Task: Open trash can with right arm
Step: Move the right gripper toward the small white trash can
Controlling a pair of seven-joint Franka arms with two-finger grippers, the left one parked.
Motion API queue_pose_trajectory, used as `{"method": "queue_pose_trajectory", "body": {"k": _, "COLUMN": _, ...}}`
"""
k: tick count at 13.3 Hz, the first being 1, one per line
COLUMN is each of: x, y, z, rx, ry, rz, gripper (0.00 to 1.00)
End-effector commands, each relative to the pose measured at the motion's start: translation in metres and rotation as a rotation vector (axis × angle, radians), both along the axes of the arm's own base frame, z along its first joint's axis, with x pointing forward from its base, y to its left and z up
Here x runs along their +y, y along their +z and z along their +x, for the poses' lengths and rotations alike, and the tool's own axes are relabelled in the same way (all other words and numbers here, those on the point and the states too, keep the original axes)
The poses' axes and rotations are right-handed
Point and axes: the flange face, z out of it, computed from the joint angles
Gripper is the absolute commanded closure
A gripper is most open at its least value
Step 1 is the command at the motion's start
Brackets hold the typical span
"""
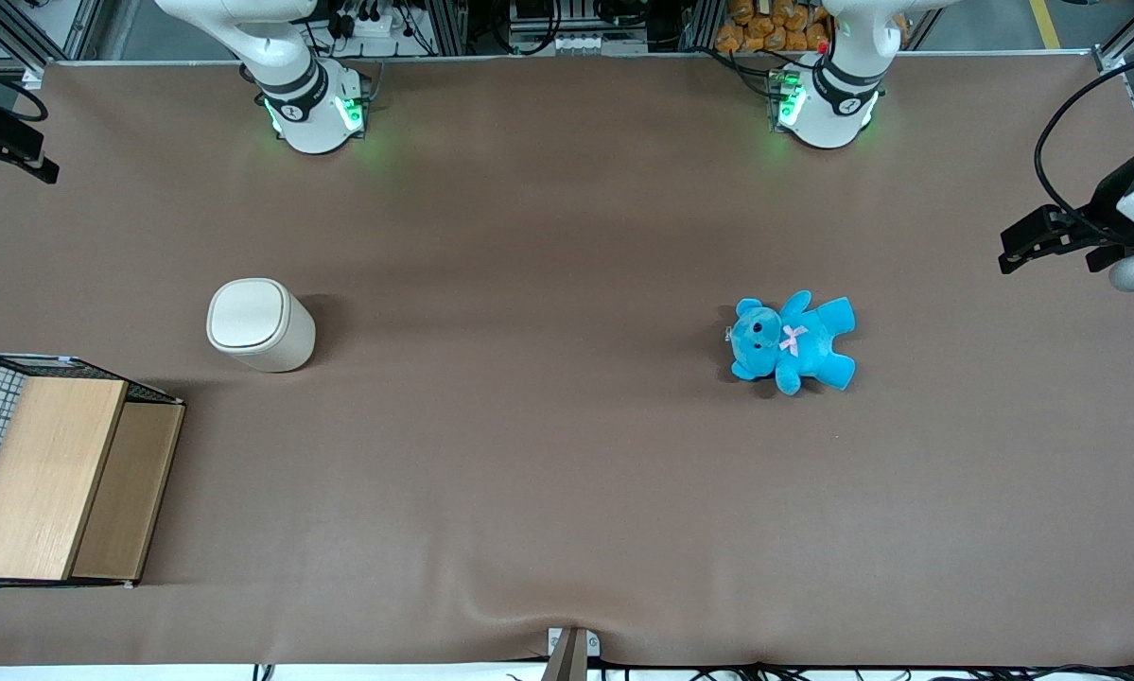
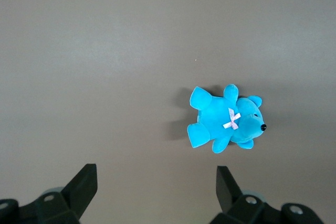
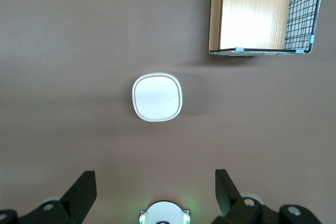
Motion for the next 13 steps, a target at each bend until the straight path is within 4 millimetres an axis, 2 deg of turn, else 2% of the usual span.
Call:
{"method": "queue_pose_trajectory", "body": {"k": 1, "x": -0.001, "y": 0.003, "z": 0.002, "rx": 0.007, "ry": -0.015, "rz": -0.023, "gripper": 0.0}}
{"method": "queue_pose_trajectory", "body": {"k": 6, "x": -0.004, "y": 0.0, "z": 0.004, "rx": 0.013, "ry": -0.014, "rz": -0.017, "gripper": 0.0}}
{"method": "queue_pose_trajectory", "body": {"k": 10, "x": 0.011, "y": -0.007, "z": 0.003, "rx": 0.047, "ry": 0.021, "rz": -0.022, "gripper": 0.0}}
{"method": "queue_pose_trajectory", "body": {"k": 13, "x": 0.005, "y": -0.032, "z": 0.005, "rx": 0.103, "ry": 0.011, "rz": -0.018, "gripper": 0.0}}
